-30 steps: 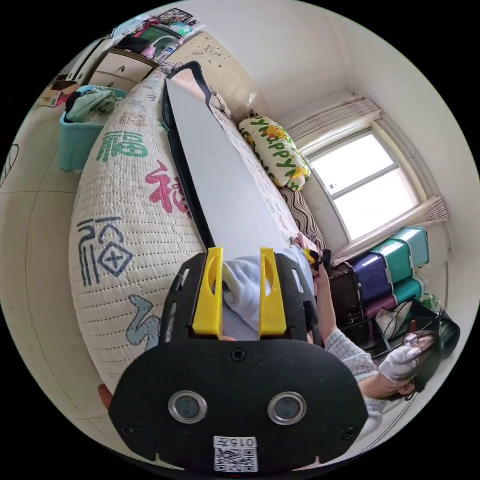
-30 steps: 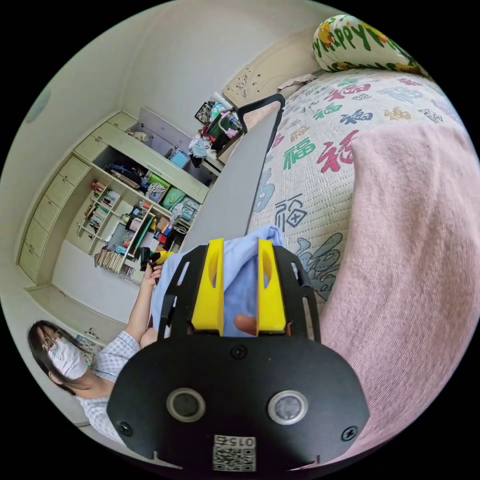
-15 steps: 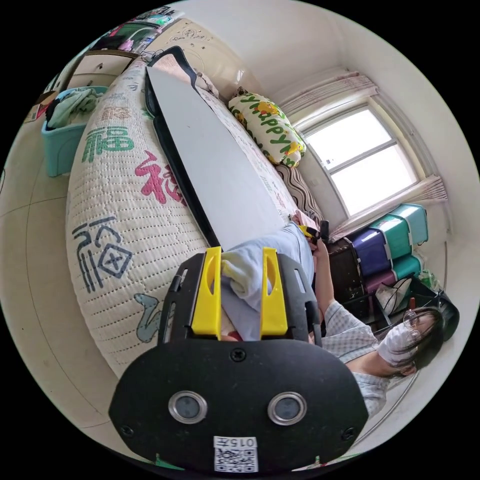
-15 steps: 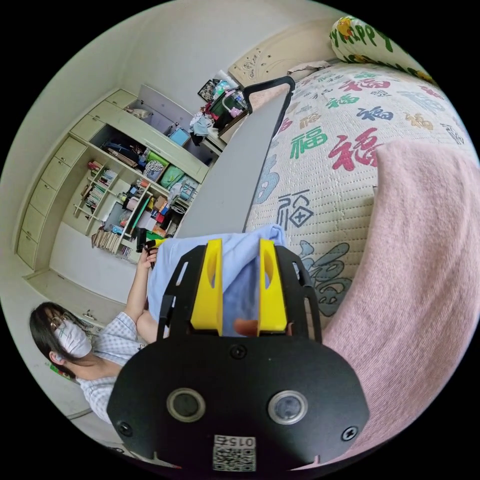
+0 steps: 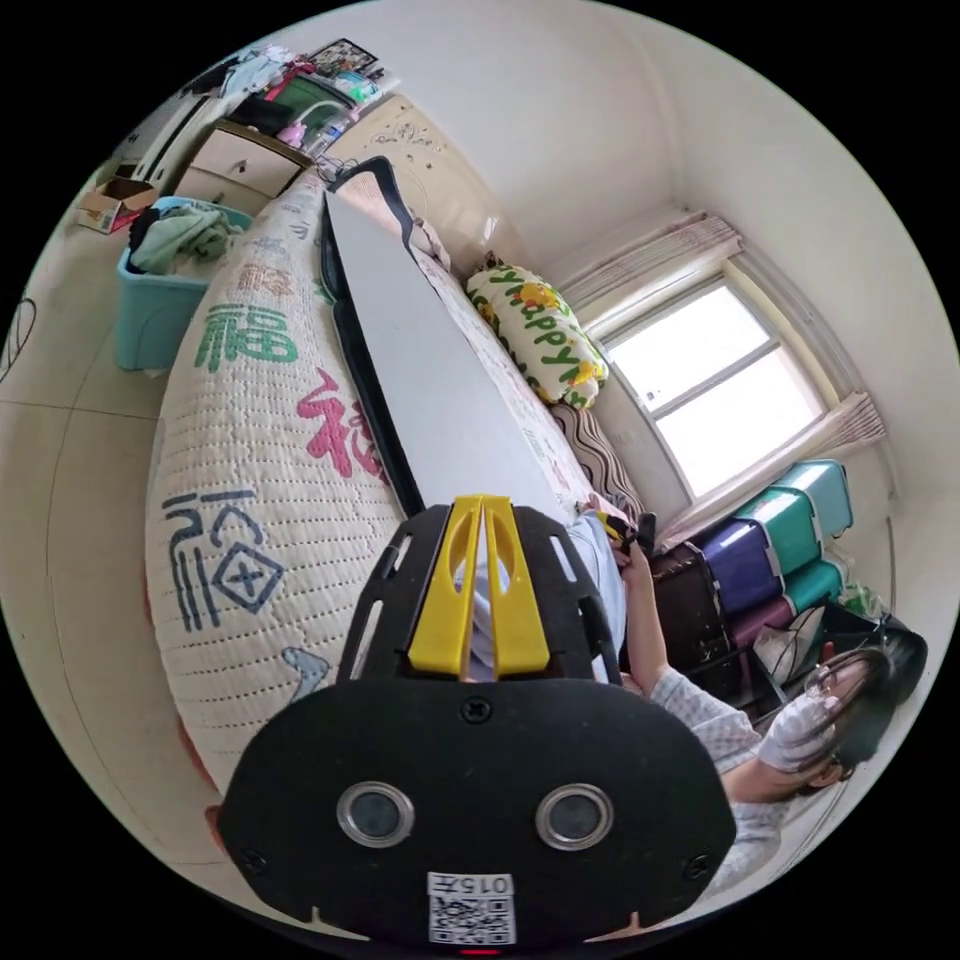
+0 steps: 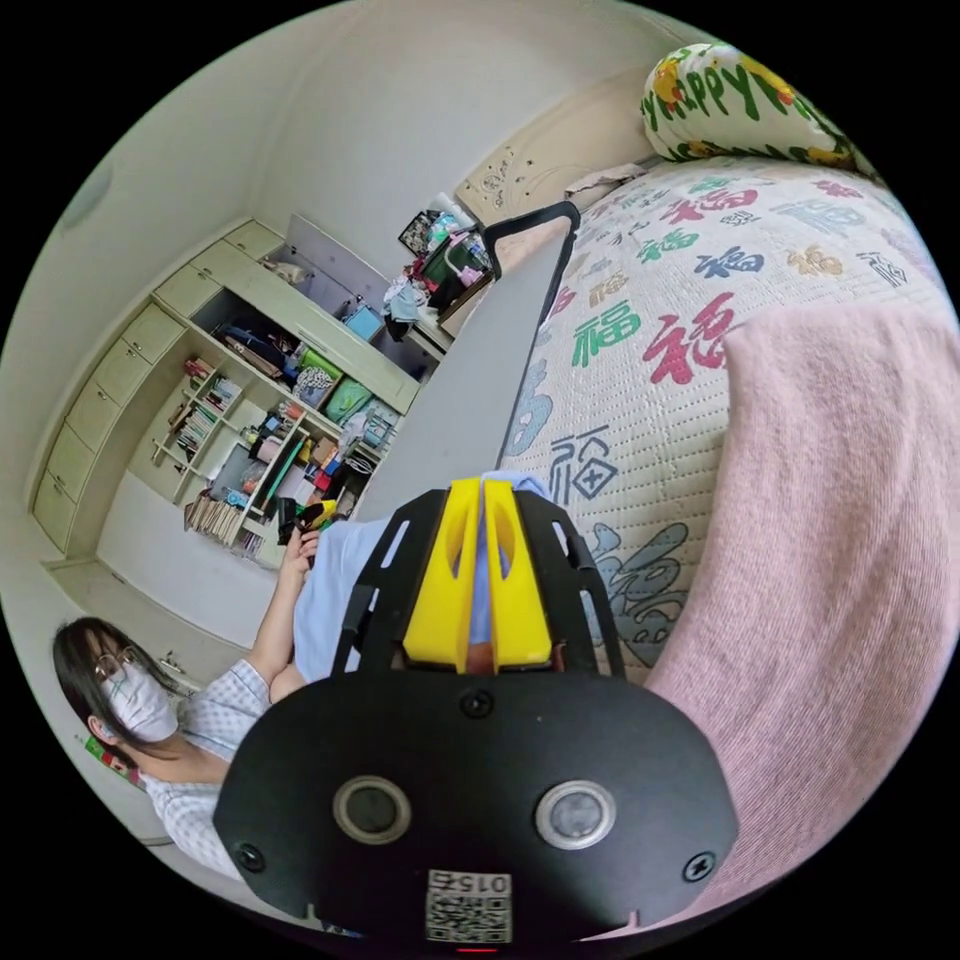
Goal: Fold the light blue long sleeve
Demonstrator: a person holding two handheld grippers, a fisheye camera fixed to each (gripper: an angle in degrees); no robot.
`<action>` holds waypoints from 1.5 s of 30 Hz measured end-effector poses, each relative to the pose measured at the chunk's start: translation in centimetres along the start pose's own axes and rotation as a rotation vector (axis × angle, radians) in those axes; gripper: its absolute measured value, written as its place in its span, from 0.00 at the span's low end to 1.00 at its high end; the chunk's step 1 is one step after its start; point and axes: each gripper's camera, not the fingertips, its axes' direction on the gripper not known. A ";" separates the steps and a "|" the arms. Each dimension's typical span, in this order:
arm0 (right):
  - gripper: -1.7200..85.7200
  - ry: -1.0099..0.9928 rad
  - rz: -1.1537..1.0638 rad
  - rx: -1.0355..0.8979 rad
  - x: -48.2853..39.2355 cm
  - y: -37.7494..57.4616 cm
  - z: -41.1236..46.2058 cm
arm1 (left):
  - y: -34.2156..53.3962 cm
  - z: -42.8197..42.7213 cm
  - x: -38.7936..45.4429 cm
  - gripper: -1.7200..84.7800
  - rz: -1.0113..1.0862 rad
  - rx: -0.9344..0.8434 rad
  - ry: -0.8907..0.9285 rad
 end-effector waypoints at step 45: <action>0.04 0.181 -0.159 0.186 -14.5 -0.1 3.9 | 4.8 -8.6 4.9 0.03 -0.039 0.237 0.061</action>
